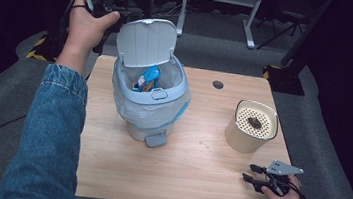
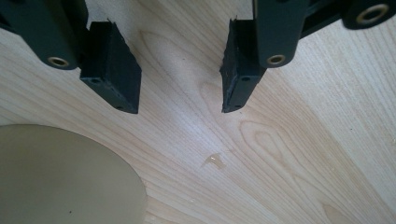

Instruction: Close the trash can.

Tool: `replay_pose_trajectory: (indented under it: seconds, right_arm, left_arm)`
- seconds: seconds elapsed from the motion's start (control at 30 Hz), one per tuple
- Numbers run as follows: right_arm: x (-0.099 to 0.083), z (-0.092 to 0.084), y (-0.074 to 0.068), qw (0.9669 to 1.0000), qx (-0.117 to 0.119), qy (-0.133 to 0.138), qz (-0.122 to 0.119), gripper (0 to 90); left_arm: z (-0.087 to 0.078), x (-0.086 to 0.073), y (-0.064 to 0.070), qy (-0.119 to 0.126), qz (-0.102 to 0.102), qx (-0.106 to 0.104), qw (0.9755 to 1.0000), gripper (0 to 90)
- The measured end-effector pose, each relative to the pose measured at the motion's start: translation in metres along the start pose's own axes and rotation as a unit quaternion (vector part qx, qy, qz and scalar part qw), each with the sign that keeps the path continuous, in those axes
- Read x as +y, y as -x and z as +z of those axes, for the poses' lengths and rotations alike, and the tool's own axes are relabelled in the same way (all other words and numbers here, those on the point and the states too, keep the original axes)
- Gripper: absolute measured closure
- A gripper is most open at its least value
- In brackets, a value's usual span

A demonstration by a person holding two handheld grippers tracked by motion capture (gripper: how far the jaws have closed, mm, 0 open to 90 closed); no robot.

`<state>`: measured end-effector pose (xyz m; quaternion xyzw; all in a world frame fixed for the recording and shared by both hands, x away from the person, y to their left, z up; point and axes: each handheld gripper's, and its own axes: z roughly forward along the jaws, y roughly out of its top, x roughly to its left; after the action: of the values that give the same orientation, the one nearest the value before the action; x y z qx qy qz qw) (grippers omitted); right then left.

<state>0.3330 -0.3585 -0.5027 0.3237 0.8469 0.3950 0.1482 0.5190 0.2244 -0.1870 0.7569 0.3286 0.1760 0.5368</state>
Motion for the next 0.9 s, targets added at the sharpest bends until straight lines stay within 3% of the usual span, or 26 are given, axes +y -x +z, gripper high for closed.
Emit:
replay_pose_trajectory:
  seconds: [0.1, 0.23, 0.33, 0.67, 0.9]
  right_arm:
    - [0.0, 0.0, 0.0, 1.0, 0.0, -0.001, 0.0, 47.4]
    - [0.0, 0.0, 0.0, 1.0, 0.001, 0.0, -0.001, 47.1]
    - [0.0, 0.0, 0.0, 1.0, 0.001, 0.0, 0.0, 47.2]
    - [0.0, 0.0, 0.002, 1.0, 0.005, 0.0, 0.006, 47.1]
    - [0.0, 0.0, 0.003, 0.9998, 0.007, 0.001, 0.017, 46.2]
  left_arm:
    - [-0.001, -0.004, 0.012, -0.01, 0.009, -0.043, 0.999, 88.2]
    - [-0.002, -0.017, 0.031, -0.006, 0.019, -0.106, 0.9942, 88.5]
    - [0.001, -0.028, 0.041, -0.012, 0.019, -0.129, 0.9914, 88.5]
    - [0.012, -0.062, 0.063, -0.053, 0.029, -0.162, 0.9849, 89.0]
    - [0.015, -0.08, 0.078, -0.069, 0.051, -0.161, 0.9832, 88.3]
